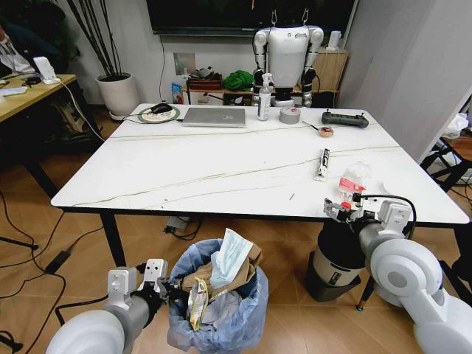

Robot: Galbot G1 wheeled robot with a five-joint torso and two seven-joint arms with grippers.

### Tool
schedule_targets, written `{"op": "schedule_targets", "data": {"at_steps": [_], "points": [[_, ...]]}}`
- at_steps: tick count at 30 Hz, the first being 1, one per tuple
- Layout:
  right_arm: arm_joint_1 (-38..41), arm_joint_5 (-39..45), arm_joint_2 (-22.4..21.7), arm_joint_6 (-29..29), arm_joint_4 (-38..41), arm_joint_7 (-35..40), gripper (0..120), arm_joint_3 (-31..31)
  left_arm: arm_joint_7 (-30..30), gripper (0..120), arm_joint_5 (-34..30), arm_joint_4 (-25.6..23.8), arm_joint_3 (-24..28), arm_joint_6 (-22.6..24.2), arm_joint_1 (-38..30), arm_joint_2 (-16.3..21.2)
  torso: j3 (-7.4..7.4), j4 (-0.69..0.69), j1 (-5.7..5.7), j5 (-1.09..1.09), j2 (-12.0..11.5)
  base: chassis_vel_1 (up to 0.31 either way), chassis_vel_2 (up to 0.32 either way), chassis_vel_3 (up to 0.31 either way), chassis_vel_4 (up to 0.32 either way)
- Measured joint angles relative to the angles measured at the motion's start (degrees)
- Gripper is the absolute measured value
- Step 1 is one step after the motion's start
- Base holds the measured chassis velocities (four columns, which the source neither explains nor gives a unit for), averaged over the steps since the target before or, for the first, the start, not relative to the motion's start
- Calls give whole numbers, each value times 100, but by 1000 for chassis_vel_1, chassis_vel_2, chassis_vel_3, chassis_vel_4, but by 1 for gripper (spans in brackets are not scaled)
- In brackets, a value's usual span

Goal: Pick up the trash bin and place the trash from the table into it.

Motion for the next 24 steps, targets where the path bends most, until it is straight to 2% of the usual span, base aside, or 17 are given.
{"op": "schedule_targets", "data": {"at_steps": [2, 6, 8, 11, 13, 16, 24], "points": [[6, -6, 0, 4, -21, -7, 74, -1, 9, 0, -10, -14, -22, 0, 5, 12, 0, 0, 0, 0, 0, 0, 0, 0, 0], [3, -15, -12, 47, -64, -7, 54, 2, 83, 0, -10, -50, -48, 0, 26, 52, 0, 0, 1, 0, 0, 0, 0, 0, 0], [-3, -20, -15, 56, -66, -6, 53, 4, 101, 0, -8, -58, -49, 0, 30, 57, 0, 0, 1, 0, 0, 0, 0, 0, 0], [-29, -33, -17, 75, -66, -5, 36, 14, 128, 0, -4, -78, -56, 0, 33, 70, 0, 0, 1, 0, 0, 0, 0, 0, 0], [-31, -52, -18, 82, -77, -5, 30, 15, 141, 0, -4, -89, -73, 0, 34, 82, 0, 0, 1, 0, 0, 0, 0, 0, 0], [-31, -74, -18, 89, -84, -5, 24, 17, 149, 0, -4, -104, -87, 0, 45, 85, 0, 0, 1, 0, 0, 0, 0, 0, 0], [-70, -84, -33, 110, -49, -13, 23, 109, 156, 0, 13, -134, -108, 0, 73, 78, 0, 0, 1, 0, 0, 0, 0, 0, 0]]}}
